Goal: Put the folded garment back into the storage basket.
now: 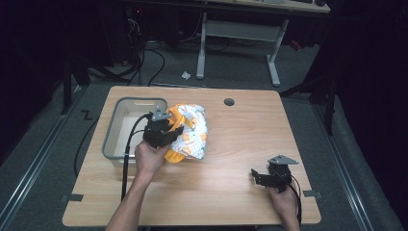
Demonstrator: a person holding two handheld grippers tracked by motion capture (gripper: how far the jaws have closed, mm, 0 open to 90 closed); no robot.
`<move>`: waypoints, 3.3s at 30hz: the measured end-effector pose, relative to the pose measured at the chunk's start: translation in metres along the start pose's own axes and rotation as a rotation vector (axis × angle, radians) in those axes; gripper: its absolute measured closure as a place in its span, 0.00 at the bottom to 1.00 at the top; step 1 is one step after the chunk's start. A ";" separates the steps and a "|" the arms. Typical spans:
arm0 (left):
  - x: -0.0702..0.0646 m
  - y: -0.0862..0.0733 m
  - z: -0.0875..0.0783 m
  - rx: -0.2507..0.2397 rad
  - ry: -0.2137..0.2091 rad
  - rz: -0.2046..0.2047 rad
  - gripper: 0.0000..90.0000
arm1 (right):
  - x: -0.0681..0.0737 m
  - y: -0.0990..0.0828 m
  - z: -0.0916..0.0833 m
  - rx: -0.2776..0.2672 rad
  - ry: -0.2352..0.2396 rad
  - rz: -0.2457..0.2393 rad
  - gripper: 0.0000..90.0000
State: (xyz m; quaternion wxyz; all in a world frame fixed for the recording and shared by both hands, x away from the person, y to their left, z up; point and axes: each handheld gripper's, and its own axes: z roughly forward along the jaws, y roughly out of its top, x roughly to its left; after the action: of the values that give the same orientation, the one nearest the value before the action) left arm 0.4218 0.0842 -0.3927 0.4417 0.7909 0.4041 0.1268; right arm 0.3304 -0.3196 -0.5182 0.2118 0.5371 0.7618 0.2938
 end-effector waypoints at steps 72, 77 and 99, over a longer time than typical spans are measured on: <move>0.088 -0.021 -0.051 0.010 0.174 -0.086 0.84 | 0.000 0.000 0.000 0.000 -0.001 0.000 0.18; 0.095 -0.024 -0.045 0.037 0.182 -0.092 0.84 | 0.000 0.000 0.000 -0.001 -0.001 -0.001 0.18; 0.112 -0.034 -0.012 0.173 0.230 -0.112 0.83 | 0.000 0.000 0.000 0.001 -0.001 0.000 0.18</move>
State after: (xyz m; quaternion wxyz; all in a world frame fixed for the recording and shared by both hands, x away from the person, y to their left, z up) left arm 0.4693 0.1849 -0.4302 0.3289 0.7825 0.5051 0.1566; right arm 0.3305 -0.3196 -0.5181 0.2118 0.5374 0.7619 0.2932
